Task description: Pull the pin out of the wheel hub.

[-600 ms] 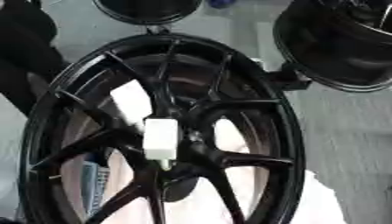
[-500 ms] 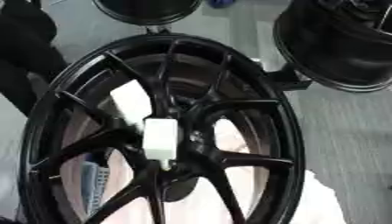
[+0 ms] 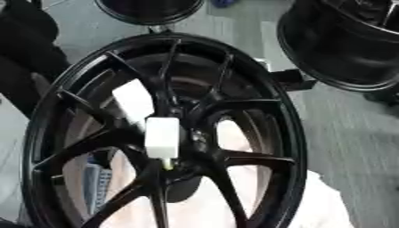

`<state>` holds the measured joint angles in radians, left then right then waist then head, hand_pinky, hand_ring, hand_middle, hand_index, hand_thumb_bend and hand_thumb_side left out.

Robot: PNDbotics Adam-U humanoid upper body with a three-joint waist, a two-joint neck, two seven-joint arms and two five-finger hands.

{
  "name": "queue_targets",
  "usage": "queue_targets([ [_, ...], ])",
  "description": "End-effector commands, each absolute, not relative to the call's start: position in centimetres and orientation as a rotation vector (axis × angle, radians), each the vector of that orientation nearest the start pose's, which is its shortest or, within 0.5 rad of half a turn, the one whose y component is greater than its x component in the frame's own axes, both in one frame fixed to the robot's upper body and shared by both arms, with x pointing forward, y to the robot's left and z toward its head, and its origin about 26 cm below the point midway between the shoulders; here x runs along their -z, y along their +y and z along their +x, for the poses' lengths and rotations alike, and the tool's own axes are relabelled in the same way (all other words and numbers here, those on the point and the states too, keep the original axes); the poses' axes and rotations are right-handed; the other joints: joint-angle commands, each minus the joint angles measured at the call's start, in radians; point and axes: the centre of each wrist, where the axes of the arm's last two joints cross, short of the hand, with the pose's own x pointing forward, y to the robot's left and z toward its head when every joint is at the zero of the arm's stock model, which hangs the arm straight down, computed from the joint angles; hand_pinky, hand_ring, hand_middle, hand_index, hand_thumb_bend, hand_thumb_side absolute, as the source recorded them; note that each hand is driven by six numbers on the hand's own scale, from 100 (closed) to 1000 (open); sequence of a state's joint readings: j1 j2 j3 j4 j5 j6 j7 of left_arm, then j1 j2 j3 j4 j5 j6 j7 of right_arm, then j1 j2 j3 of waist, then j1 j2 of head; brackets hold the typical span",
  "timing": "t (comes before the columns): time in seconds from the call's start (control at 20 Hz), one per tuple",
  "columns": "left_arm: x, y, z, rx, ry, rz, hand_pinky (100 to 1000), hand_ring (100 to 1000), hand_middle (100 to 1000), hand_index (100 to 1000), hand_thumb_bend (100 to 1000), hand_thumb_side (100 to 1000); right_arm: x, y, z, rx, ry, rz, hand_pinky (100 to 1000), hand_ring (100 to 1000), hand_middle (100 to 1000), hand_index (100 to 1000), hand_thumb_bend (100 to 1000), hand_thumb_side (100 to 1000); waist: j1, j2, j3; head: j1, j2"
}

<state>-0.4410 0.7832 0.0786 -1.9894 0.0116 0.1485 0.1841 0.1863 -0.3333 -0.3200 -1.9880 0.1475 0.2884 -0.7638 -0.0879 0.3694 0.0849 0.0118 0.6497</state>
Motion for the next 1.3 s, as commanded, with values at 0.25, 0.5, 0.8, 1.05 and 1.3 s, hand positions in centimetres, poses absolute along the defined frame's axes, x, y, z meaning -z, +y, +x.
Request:
queue_targets([
  [0.25,-32.8,31.9,28.6,0.751,-2.269,0.851,753,520,535,721,155,166,-11.3,-38.8,20.9,0.446,-1.548,-1.336,551,612,564,657,100,470,0.011,-0.024,-0.001,-0.025,0.010],
  [0.5,-35.9,30.7,28.0,1.398,-2.156,0.952,800,657,668,817,350,104,-11.3,-38.8,20.8,0.413,-1.545,-1.330,553,613,565,657,100,470,0.019,-0.030,-0.007,-0.037,0.015],
  [0.8,-37.4,29.2,27.7,1.886,-1.893,0.932,810,733,704,831,426,116,-11.4,-38.9,20.8,0.387,-1.545,-1.338,555,613,564,657,100,470,0.031,-0.037,-0.017,-0.039,0.020],
  [1.05,-37.9,27.7,27.7,2.065,-1.794,0.864,809,739,700,827,459,124,-11.5,-39.1,20.7,0.372,-1.546,-1.347,555,613,564,656,100,470,0.041,-0.042,-0.023,-0.026,0.049],
  [1.3,-37.9,26.4,27.8,2.147,-1.705,0.753,809,739,699,827,451,163,-11.6,-39.1,20.8,0.358,-1.548,-1.352,556,613,564,657,100,470,0.045,-0.045,-0.026,-0.025,0.047],
])
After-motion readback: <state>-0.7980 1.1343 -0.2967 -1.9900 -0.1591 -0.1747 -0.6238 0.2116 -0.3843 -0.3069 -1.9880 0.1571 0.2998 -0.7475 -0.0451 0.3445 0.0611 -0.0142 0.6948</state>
